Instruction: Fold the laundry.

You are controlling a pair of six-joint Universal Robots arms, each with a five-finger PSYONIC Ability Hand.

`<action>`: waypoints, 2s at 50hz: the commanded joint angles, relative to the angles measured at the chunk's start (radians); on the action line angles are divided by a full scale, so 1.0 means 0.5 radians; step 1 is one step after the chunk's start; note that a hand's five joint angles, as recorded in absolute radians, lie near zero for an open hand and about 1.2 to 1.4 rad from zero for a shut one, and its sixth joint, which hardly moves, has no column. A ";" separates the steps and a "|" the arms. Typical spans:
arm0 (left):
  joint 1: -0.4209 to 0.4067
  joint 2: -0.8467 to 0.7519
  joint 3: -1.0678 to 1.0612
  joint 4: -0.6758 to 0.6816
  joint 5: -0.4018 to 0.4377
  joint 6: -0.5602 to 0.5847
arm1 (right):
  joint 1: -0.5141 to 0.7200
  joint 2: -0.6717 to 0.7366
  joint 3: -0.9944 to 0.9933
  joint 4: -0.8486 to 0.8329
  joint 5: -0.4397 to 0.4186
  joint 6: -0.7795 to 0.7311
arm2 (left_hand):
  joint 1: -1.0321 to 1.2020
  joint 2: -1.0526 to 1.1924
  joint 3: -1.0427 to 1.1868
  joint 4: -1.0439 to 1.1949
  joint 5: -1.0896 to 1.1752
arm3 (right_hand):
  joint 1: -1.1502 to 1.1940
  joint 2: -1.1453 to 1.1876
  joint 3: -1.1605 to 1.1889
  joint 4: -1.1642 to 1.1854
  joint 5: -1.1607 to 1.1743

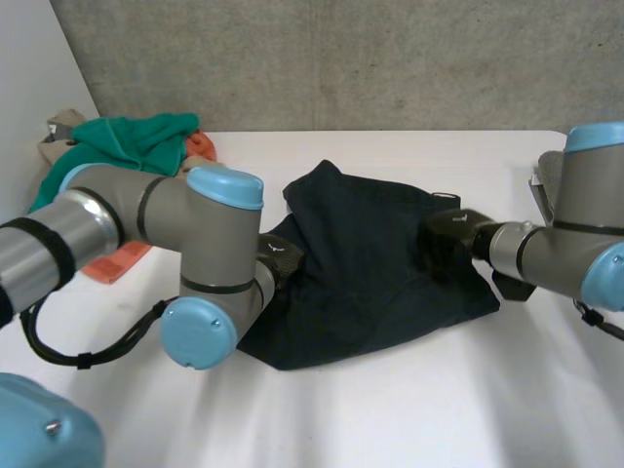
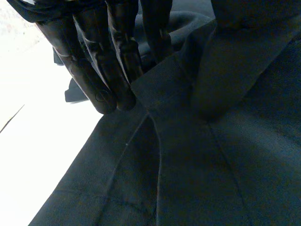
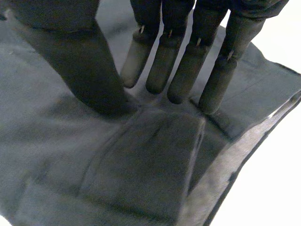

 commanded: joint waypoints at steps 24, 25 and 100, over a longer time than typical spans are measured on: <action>0.107 0.544 -0.578 0.057 0.061 0.240 | 0.024 -0.444 0.373 0.199 0.156 -0.495 | 0.919 0.937 0.921 0.921 0.912 | -1.130 -1.146 -1.145 -1.147 -1.130; 0.104 0.547 -0.581 0.057 0.061 0.243 | 0.024 -0.451 0.389 0.196 0.156 -0.511 | 0.919 0.937 0.921 0.921 0.912 | -1.113 -1.128 -1.128 -1.129 -1.113; 0.324 0.872 -0.618 1.032 -0.043 0.157 | 0.217 -0.297 0.039 -1.553 0.137 -0.096 | 0.919 0.937 0.921 0.921 0.912 | 0.861 0.845 0.846 0.845 0.861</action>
